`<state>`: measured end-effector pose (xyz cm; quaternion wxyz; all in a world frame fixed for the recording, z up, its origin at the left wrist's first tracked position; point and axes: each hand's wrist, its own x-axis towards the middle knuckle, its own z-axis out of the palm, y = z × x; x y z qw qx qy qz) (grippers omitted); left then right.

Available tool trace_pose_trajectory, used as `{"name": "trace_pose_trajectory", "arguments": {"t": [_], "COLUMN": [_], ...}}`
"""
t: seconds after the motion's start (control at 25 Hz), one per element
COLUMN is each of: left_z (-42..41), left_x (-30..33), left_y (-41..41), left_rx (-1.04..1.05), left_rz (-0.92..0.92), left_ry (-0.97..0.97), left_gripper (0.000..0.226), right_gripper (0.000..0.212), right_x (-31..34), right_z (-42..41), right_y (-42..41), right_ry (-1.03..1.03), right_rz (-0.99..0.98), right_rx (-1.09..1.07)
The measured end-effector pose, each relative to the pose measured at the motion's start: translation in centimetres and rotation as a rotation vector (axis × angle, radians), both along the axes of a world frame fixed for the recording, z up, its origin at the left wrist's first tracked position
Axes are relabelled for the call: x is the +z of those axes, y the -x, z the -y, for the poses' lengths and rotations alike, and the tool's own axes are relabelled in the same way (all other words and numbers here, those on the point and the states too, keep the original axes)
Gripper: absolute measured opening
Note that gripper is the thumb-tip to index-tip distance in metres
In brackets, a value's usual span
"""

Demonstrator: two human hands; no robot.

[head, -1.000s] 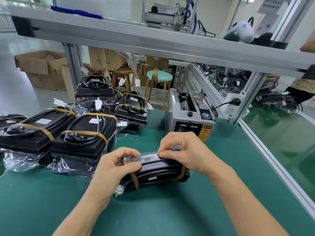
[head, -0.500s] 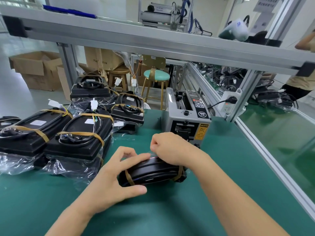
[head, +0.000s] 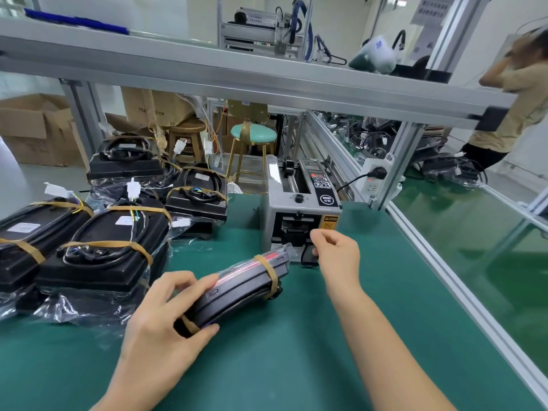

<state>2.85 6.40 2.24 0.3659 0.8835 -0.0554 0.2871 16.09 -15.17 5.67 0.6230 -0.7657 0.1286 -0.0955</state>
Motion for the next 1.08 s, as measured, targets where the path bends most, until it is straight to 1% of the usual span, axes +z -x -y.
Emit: {"name": "trace_pose_trajectory", "arguments": {"t": [0.08,0.28,0.36,0.44,0.52,0.6,0.76,0.8,0.84,0.88,0.92,0.96,1.0,1.08], "left_z": [0.6,1.4,1.5,1.5,1.5,1.4,1.5,1.6,1.6,1.6,1.6,1.7,1.7,1.6], "left_x": [0.1,-0.2,-0.5,-0.7,-0.9,-0.9,-0.9,-0.9,-1.0,-1.0,-1.0,-1.0,-1.0,-1.0], "left_y": [0.2,0.4,0.3,0.3,0.2,0.3,0.2,0.2,0.2,0.2,0.2,0.2,0.2,0.1], "left_rx": [0.03,0.1,0.115,0.128,0.129,0.131,0.14,0.146,0.15,0.152,0.152,0.152,0.157,0.169], "left_rz": [0.024,0.049,0.047,0.029,0.014,0.018,0.033,0.03,0.026,0.024,0.028,0.037,0.047,0.047], "left_ry": [-0.01,0.012,0.021,0.003,-0.009,-0.009,0.008,0.011,0.012,0.016,0.023,0.029,0.031,0.02], "left_gripper": [0.063,0.061,0.059,0.066,0.076,0.078,0.078,0.078,0.078,0.077,0.074,0.071,0.068,0.07], "right_gripper": [0.022,0.024,0.021,0.019,0.018,0.016,0.025,0.026,0.024,0.022,0.022,0.028,0.031,0.028], "right_x": [0.2,0.1,0.1,0.0,0.0,0.1,0.4,0.4,0.4,0.3,0.1,-0.2,-0.4,-0.5], "right_z": [-0.8,-2.0,-2.3,-2.5,-2.8,-3.1,-1.5,-1.0,-0.7,-0.8,-1.0,-1.3,-1.8,-2.8], "right_y": [-1.0,-2.1,-2.2,-2.4,-2.7,-2.7,-1.9,-1.7,-1.4,-1.2,-1.1,-1.1,-1.1,-1.2], "right_ry": [-0.021,0.01,0.025,0.003,-0.08,-0.196,-0.468,-0.463,-0.399,-0.291,-0.168,-0.061,0.019,0.112], "right_rz": [-0.024,-0.056,-0.067,-0.082,-0.091,-0.107,-0.152,-0.146,-0.138,-0.122,-0.089,-0.038,0.002,0.04], "right_rx": [-0.019,-0.102,-0.139,-0.163,-0.193,-0.207,-0.109,-0.071,-0.043,-0.033,-0.041,-0.055,-0.069,-0.127]}}
